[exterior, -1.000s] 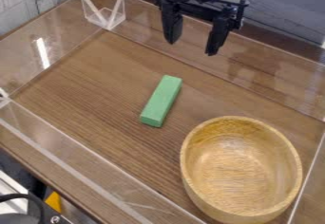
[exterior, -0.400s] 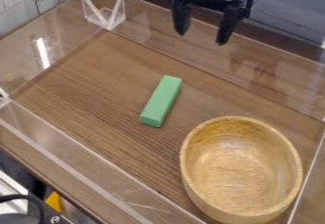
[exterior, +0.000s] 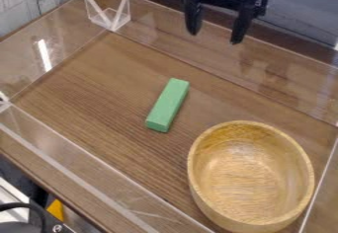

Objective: Put the green block in the brown bowl

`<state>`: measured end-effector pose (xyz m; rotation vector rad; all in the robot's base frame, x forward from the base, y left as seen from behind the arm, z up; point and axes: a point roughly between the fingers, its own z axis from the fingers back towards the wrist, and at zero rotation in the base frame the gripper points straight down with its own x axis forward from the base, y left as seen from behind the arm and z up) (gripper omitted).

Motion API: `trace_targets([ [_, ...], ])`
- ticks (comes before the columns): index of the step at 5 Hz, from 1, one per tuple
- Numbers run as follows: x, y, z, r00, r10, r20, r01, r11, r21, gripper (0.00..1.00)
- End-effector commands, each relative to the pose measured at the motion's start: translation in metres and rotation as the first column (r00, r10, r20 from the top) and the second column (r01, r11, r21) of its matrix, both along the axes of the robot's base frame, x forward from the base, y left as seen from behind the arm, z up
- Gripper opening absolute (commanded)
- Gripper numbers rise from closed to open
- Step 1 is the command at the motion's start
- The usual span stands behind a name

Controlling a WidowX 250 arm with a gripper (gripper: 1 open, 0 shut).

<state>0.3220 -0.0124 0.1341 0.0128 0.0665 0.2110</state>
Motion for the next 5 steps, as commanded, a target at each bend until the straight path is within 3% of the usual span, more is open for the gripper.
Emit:
trace_targets([
  [1, 0.009, -0.022, 0.011, 0.998, -0.033, 0.06, 0.033, 0.999, -0.001, 1.0],
  [2, 0.01, -0.047, 0.008, 0.996, -0.056, 0.064, 0.056, 0.998, -0.005, 1.0],
  [3, 0.017, -0.063, 0.025, 0.991, -0.106, 0.076, 0.107, 0.994, -0.004, 1.0],
  [4, 0.013, -0.065, 0.039, 0.985, -0.151, 0.08, 0.151, 0.988, -0.004, 1.0],
  [5, 0.003, -0.061, 0.038, 0.976, -0.198, 0.087, 0.199, 0.98, -0.003, 1.0],
])
